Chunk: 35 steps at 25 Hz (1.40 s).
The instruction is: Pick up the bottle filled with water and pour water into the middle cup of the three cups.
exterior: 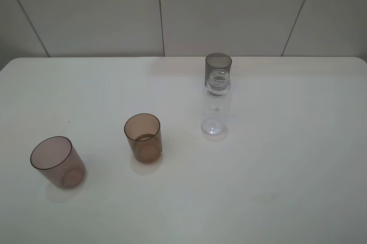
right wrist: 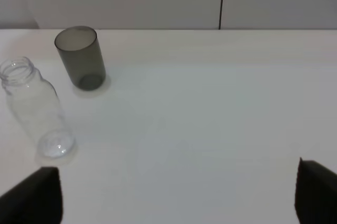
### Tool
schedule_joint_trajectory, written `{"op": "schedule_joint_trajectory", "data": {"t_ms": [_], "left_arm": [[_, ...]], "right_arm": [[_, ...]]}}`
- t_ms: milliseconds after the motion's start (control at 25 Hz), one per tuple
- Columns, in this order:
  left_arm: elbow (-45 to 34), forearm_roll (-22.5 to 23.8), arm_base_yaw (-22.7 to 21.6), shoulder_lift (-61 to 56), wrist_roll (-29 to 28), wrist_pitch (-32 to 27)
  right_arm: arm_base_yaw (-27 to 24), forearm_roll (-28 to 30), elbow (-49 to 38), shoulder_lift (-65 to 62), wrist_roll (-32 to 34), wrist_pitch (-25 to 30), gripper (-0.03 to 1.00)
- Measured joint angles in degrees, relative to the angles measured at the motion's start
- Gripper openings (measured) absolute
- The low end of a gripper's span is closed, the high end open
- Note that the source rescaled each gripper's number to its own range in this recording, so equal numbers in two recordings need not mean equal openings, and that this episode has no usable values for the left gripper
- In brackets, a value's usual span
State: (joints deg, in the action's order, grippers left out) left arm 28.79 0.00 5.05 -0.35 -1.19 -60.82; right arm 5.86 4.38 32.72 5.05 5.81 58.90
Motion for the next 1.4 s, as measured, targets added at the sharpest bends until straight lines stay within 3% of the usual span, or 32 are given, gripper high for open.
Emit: {"op": "schedule_joint_trajectory", "data": {"t_ms": [400,720,1400], "left_arm": [[0.00,0.00,0.00,0.00,0.00,0.00],[0.00,0.00,0.00,0.00,0.00,0.02],[0.00,0.00,0.00,0.00,0.00,0.02]], "right_arm": [[-0.48,0.71,-2.97,-5.05,0.05,1.77,1.00],[-7.77,0.84,-2.97,-5.18,-0.07,1.77,1.00],[-7.96,-0.16,-2.97,-5.18,-1.46,1.77,1.00]]}}
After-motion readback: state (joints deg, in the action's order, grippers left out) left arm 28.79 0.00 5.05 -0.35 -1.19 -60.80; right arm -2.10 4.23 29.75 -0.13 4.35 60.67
